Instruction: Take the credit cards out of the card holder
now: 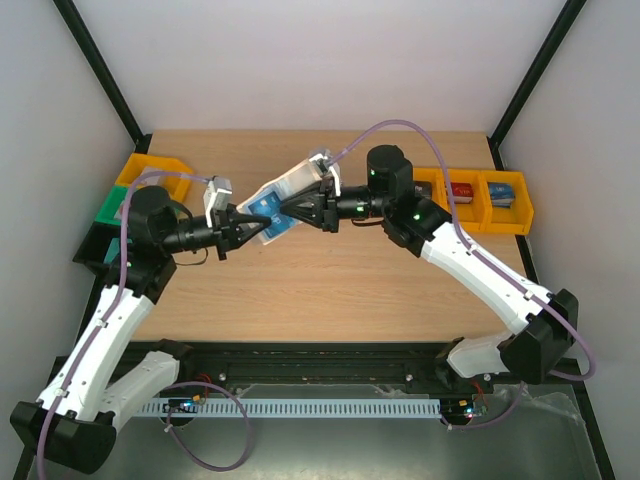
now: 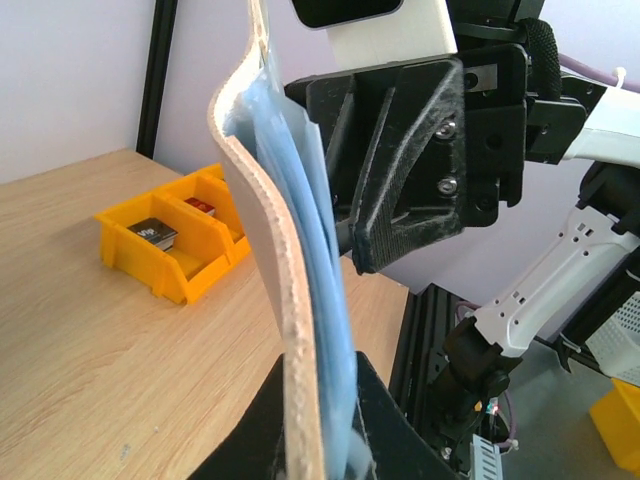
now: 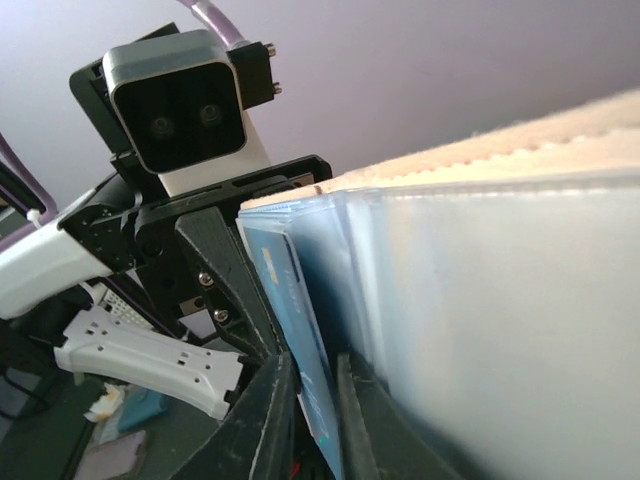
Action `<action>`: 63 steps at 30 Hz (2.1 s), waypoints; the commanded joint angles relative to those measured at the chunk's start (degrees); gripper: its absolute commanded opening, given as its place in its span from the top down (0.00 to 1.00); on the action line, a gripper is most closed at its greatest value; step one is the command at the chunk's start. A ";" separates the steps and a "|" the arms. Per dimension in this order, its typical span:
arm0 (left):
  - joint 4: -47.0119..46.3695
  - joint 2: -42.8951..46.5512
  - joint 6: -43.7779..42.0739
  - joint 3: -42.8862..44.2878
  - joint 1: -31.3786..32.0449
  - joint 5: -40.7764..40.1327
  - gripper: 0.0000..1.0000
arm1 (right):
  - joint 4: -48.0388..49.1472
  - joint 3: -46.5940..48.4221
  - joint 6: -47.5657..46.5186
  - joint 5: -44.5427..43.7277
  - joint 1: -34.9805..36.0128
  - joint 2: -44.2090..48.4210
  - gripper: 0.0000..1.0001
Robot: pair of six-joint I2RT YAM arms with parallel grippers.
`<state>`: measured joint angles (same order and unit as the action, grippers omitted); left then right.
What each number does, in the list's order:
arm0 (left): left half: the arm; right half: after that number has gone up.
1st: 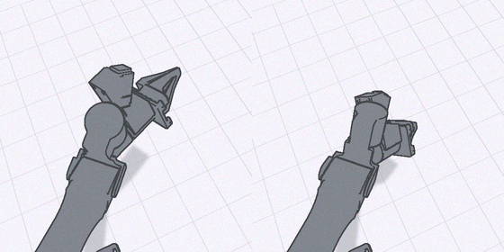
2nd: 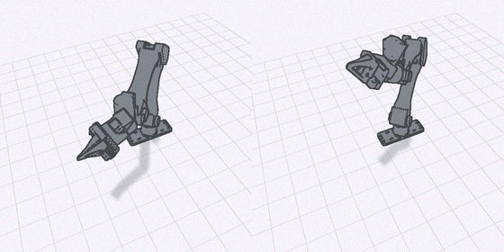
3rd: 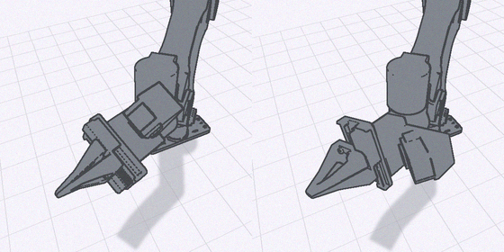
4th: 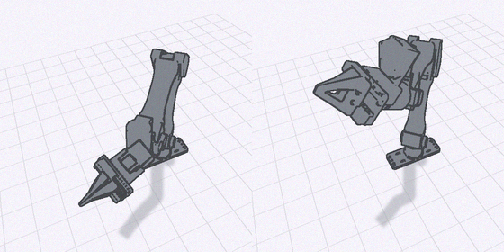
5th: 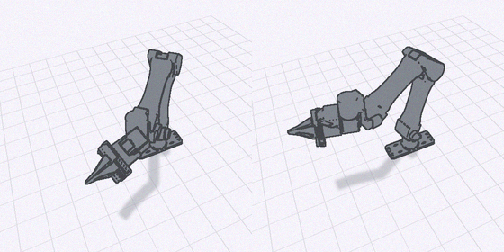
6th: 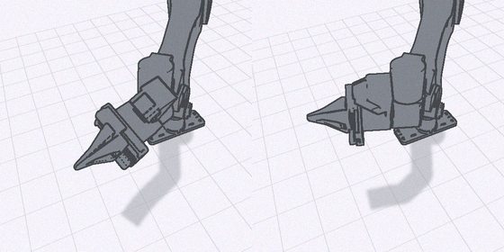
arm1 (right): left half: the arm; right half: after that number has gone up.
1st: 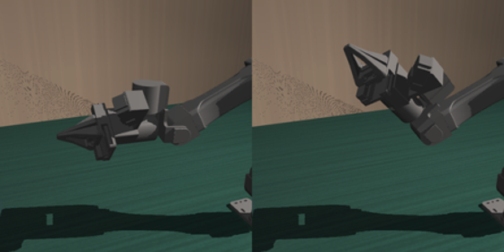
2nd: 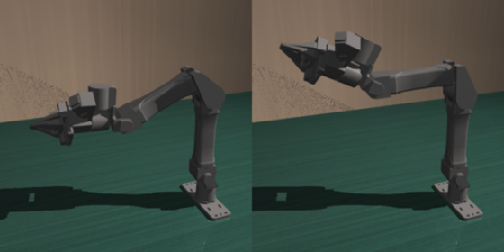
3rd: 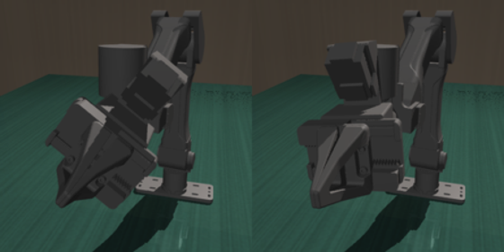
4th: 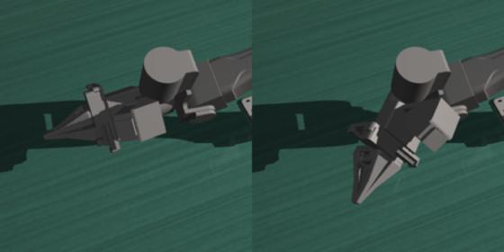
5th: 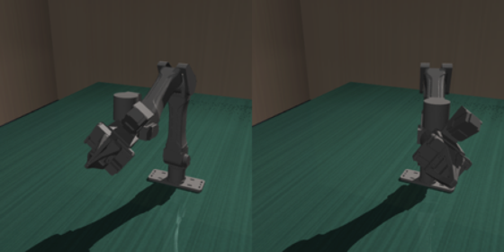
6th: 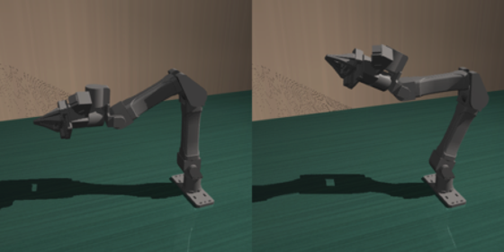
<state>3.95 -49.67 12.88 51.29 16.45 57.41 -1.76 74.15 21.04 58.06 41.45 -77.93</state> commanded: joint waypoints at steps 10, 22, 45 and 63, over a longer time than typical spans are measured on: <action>-4.11 -0.12 0.87 -0.59 0.12 5.45 0.88 | 1.66 0.47 -1.42 6.27 2.06 0.84 0.98; -5.94 0.28 2.50 -1.28 -0.48 8.15 0.80 | 8.18 -3.46 3.48 6.38 -2.34 4.73 0.98; 29.96 -8.62 -43.36 -4.36 0.62 -10.54 0.31 | -24.90 -6.75 -0.77 -26.71 -3.76 0.02 0.74; 10.72 -12.86 -45.37 -16.87 22.05 -44.30 0.01 | -21.71 -16.18 -1.21 -27.59 -2.25 7.44 0.41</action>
<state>22.33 -60.53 -35.53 35.88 38.02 18.68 -24.05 58.33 20.53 31.11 38.76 -70.78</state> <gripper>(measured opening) 0.994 0.592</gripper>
